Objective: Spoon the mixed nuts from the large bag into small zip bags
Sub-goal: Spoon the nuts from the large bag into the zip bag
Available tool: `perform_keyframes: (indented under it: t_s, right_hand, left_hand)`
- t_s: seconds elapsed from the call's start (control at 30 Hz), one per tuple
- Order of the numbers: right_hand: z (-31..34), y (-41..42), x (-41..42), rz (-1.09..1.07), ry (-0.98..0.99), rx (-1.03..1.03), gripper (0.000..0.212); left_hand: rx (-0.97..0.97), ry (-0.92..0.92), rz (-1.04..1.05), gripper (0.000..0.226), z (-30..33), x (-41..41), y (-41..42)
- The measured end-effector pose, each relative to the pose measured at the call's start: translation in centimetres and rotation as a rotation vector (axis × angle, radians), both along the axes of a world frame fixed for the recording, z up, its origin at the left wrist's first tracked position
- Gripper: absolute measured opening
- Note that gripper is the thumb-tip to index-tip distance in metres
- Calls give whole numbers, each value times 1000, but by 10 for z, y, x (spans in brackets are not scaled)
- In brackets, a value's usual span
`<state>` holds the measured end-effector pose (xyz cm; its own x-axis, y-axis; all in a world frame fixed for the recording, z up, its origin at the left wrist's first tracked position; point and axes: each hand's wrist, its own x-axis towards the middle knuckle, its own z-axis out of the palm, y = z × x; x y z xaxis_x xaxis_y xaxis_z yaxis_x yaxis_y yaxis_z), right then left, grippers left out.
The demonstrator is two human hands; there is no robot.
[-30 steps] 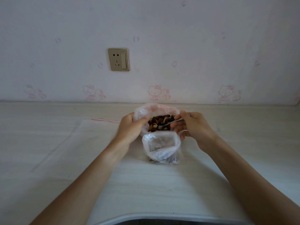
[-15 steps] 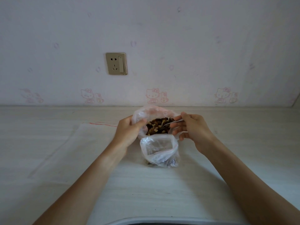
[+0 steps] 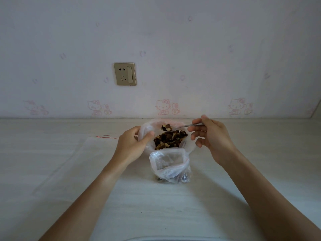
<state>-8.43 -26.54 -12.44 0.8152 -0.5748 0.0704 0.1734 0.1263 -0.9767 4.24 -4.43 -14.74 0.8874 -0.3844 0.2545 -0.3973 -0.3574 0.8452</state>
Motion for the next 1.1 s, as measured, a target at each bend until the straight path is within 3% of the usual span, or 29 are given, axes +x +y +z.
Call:
perform_keyframes:
  t_s: [0.1,0.17,0.27,0.33,0.63,0.87,1.1]
  right_hand:
    - [6,-2,-4,20,-61,0,40]
    - [9,-4,-6,34,-85,2,40]
    - [14,-4,-8,56,-118,-3,40]
    - [17,-4,-10,68,-133,-11,41]
    - [19,-7,-15,159,21,-131,45]
    - [21,-3,-16,117,40,-361,48]
    - [25,15,-21,37,-188,-797,54]
  left_hand:
    - [-25,-4,25,44,4,1,8]
    - [-40,-101,96,49,6,-1,12]
    - [-90,-351,138,30,9,-12,16]
    - [-97,-399,67,14,14,-19,16]
    - [300,-235,-331,1,30,-33,-2]
    - [259,-162,-450,3,26,-36,-2]
    - [262,-194,-462,3,29,-40,-1]
